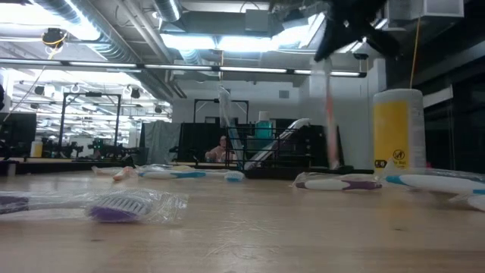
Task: Pick & Place toothbrushing station
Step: Put the orange toothbrush into the black mesh organizer
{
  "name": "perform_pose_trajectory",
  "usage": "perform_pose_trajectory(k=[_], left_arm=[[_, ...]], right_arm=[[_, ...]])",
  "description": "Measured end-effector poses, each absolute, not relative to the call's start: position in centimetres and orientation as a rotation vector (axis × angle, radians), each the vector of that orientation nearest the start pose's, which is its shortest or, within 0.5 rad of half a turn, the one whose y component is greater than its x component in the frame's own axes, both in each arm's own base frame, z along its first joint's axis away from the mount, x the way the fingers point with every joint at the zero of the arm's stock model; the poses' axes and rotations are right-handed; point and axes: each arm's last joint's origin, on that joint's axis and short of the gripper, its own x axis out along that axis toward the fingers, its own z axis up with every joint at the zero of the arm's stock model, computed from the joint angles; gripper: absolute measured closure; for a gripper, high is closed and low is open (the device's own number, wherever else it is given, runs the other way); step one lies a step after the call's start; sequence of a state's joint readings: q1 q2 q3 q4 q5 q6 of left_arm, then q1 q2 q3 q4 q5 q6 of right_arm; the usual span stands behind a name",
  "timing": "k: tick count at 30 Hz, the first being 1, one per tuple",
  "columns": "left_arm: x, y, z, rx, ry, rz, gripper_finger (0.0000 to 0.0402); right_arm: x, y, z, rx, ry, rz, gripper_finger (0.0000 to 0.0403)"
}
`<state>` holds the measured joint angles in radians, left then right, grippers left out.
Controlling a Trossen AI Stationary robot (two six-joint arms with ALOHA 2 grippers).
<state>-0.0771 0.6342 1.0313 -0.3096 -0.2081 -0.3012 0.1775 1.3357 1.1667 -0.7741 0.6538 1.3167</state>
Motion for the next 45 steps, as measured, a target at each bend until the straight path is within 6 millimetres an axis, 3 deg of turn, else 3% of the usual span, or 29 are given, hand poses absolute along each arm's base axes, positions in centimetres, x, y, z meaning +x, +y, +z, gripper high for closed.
perform_pose_trajectory(k=[5,10,18,23,26,32,45], left_arm=[[10.6,-0.2,41.8,-0.313,-0.106,0.116,0.0268],[10.6,-0.2,41.8,-0.313,-0.105,0.116,0.0268],[10.6,-0.2,41.8,-0.313,-0.106,0.117,0.0268],[10.6,-0.2,41.8,-0.312,-0.105,0.116,0.0268],[10.6,-0.2,41.8,-0.304,-0.104,0.117,0.0268],[10.6,-0.2,41.8,-0.286,-0.103,0.118,0.0268],[10.6,-0.3,41.8,-0.330,-0.103,0.093,0.0268]], right_arm=[[26.6,2.1,32.8,0.768,0.372,-0.895,0.0402],[26.8,1.1,33.9,0.727,0.356,-0.902,0.0403],[27.1,0.3,34.4,0.714,0.336,-0.888,0.0403],[27.3,0.7,34.2,0.808,0.422,-0.778,0.0401],[27.2,1.2,32.8,0.912,0.519,-0.714,0.0387],[26.7,1.6,27.4,0.982,0.816,-0.633,0.0329],[30.0,-1.0,22.0,0.569,1.068,-0.408,0.0217]])
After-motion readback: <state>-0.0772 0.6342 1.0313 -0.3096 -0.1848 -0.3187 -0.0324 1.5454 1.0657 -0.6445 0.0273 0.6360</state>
